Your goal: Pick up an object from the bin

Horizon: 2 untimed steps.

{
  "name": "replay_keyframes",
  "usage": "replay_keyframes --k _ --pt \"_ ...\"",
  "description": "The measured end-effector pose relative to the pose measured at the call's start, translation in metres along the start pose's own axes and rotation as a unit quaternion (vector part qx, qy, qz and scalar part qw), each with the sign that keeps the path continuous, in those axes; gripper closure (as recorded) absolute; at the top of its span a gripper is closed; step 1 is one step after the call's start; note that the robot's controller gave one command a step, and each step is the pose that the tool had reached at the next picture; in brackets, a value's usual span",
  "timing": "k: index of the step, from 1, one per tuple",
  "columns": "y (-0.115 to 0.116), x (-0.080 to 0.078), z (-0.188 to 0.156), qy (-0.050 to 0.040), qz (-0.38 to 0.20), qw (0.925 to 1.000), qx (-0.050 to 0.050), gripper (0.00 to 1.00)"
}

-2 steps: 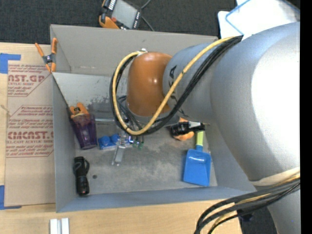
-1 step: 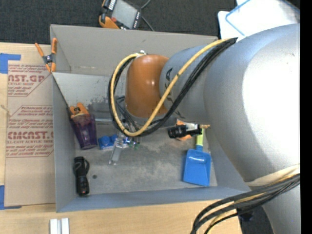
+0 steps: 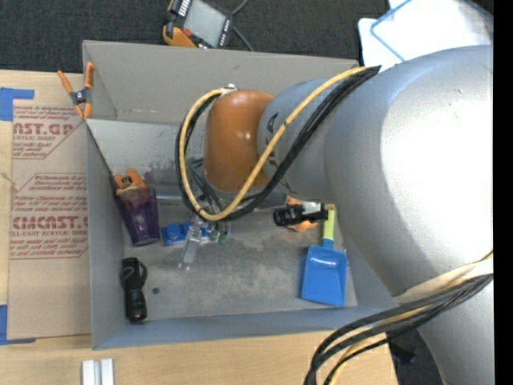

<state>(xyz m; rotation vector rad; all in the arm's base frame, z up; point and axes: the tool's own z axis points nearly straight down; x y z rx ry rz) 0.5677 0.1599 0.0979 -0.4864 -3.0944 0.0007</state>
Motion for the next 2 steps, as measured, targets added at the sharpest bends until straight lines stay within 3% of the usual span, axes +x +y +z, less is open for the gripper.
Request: replay_keyframes --k 1,2 --pt "0.001 0.017 -0.024 -0.0034 0.018 0.9998 -0.003 0.0" --pt "-0.004 0.01 0.029 0.0008 0.027 0.9996 0.001 1.0"
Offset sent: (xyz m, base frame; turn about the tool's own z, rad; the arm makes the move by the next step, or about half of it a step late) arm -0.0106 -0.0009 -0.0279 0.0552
